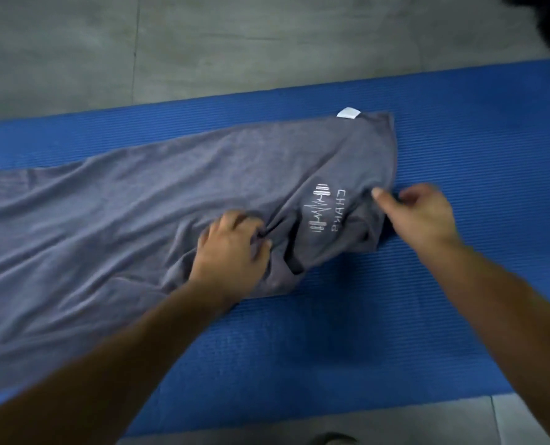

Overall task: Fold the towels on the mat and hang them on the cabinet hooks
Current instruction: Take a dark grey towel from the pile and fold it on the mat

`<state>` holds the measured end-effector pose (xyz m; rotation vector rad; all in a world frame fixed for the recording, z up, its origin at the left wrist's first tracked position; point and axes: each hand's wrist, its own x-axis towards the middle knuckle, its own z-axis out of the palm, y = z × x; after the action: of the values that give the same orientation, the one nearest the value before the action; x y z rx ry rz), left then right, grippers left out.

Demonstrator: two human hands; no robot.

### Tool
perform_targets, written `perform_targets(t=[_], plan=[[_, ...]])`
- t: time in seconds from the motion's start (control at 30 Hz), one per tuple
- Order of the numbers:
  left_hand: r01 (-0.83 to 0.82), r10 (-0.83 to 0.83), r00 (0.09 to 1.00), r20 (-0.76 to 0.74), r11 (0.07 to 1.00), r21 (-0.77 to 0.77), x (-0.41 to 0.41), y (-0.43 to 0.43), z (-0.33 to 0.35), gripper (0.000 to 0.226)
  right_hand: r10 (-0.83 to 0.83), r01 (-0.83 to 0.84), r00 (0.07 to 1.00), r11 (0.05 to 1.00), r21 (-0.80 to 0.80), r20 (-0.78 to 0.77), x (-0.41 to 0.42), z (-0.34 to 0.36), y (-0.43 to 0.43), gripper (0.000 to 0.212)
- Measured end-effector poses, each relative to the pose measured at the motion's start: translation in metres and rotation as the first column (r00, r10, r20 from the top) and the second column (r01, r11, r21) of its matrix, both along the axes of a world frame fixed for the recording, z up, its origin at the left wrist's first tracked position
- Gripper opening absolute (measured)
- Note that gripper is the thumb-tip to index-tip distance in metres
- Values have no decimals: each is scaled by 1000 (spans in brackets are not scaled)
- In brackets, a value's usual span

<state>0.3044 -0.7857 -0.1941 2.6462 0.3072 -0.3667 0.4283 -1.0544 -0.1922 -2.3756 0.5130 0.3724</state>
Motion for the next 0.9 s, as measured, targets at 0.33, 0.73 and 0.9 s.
perform_targets(t=[0.33, 0.73, 0.9], plan=[[16, -19, 991, -132, 1000, -20, -28, -22, -12, 81, 59, -165, 966, 891, 423, 253, -62, -17, 7, 17], [134, -108, 974, -198, 984, 120, -16, -24, -7, 77, 200, -185, 978, 961, -207, 54, -50, 14, -56, 27], [192, -144, 959, -242, 963, 191, -19, -30, -15, 82, 86, -103, 977, 992, -75, -196, -64, 13, -84, 40]])
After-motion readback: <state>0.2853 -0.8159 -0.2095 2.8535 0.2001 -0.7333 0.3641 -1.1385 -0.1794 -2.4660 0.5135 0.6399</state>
